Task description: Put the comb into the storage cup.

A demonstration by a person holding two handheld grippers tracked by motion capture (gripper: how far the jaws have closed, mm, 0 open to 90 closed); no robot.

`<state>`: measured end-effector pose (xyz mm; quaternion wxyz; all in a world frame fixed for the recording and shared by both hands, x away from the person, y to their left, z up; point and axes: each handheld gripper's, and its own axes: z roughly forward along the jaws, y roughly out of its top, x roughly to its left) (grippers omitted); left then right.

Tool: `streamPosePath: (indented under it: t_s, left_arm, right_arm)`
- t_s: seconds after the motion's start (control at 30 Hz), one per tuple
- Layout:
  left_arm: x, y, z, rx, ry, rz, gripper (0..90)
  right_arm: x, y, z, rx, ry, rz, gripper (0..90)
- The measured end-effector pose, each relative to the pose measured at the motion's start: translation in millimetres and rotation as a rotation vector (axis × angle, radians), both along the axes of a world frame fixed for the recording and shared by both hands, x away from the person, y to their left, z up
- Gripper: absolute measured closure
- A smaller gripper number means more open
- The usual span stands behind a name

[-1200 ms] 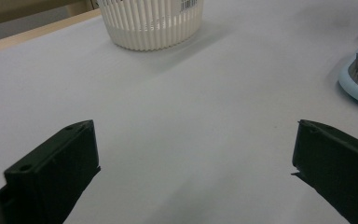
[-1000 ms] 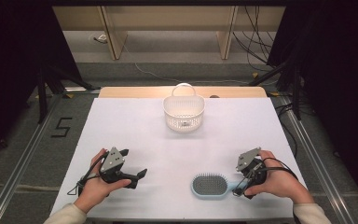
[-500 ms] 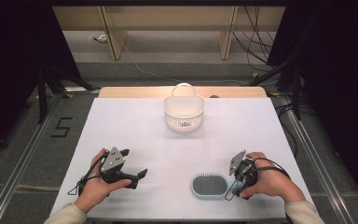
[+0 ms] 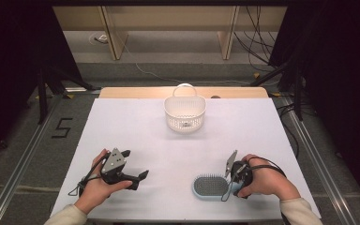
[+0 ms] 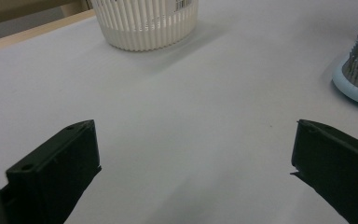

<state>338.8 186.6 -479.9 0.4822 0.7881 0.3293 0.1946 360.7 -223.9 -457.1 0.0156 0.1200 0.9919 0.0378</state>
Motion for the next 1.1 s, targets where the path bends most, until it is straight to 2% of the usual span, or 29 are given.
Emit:
streamPosePath:
  t_s: [0.13, 0.53, 0.57, 0.7, 0.87, 1.1]
  left_arm:
    - [-0.1, -0.1, -0.1, -0.001, 0.000, -0.001, 0.4]
    - [-0.5, -1.5, -0.5, 0.003, -0.002, -0.008, 1.0]
    - [-0.5, -1.6, -0.5, 0.001, -0.002, -0.008, 1.1]
    - [-0.9, -1.6, -0.1, 0.003, -0.004, -0.008, 1.3]
    - [-0.9, -1.4, -0.1, 0.001, -0.004, -0.007, 1.5]
    - [-0.7, -1.5, -0.3, 0.001, -0.004, -0.008, 1.7]
  right_arm:
    - [-0.2, 5.9, 1.0, -0.035, 0.009, 0.015, 42.7]
    - [0.6, 17.4, 2.8, -0.074, 0.018, 0.029, 65.2]
    - [-0.1, 18.8, 3.3, -0.089, 0.019, 0.035, 65.7]
    - [-1.8, 19.8, 2.8, -0.090, 0.018, 0.059, 67.2]
    - [-3.8, 20.3, 2.9, -0.090, 0.012, 0.121, 69.6]
    - [-5.0, 20.4, 3.4, -0.090, -0.001, 0.145, 70.1]
